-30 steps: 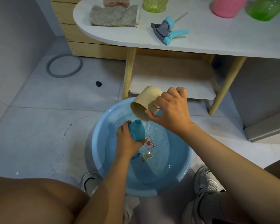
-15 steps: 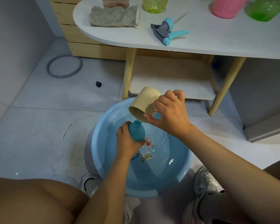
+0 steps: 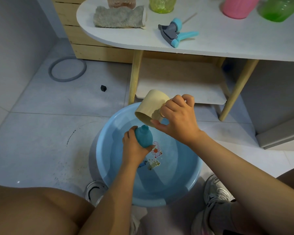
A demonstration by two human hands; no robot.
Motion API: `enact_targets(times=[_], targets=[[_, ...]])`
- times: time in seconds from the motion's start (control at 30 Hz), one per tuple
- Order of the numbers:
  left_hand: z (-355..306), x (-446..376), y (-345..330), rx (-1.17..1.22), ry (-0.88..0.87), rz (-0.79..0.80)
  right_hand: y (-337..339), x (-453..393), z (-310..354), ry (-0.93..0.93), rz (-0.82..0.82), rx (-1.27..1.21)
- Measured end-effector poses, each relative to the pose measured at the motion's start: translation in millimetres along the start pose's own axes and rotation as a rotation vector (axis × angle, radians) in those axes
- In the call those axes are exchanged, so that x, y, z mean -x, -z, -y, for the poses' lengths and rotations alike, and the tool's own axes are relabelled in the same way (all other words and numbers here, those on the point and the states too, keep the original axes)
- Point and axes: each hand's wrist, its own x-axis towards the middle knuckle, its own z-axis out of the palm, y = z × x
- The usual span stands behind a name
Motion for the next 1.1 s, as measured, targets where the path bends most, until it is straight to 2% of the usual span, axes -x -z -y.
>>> enact_targets(times=[0.17,0.27,0.4,0.5,0.6,0.67,0.83,0.97,1.03,1.1], targets=[[-1,-1,-1,0.003,0.004,-0.010,1,0,-1,-0.051,-0.010,-0.026],[1,0,-1,0.005,-0.001,-0.021,0,1,-2,-0.211,0.050,-0.047],[6,1,-1,0.038,0.028,-0.058,-8,10,-8,-0.539,0.243,-0.078],[12,1,2,0.063,0.042,-0.100,-22,29,-14,-0.628,0.488,-0.026],[17,2,6,0.075,0.047,-0.132,-36,47,-11,-0.560,0.645,0.068],[20,4,8,0.076,0.047,-0.130,-43,56,-5,-0.464,0.677,0.158],[29,4,11,0.121,0.080,-0.107,-58,81,14,-0.241,1.064,0.256],[33,6,11,0.132,0.082,-0.088,-69,96,21,-0.152,1.186,0.257],[36,6,10,0.123,0.081,-0.091,-75,105,23,-0.064,1.163,0.244],[37,7,10,0.115,0.088,-0.091,-75,107,26,-0.053,1.136,0.205]])
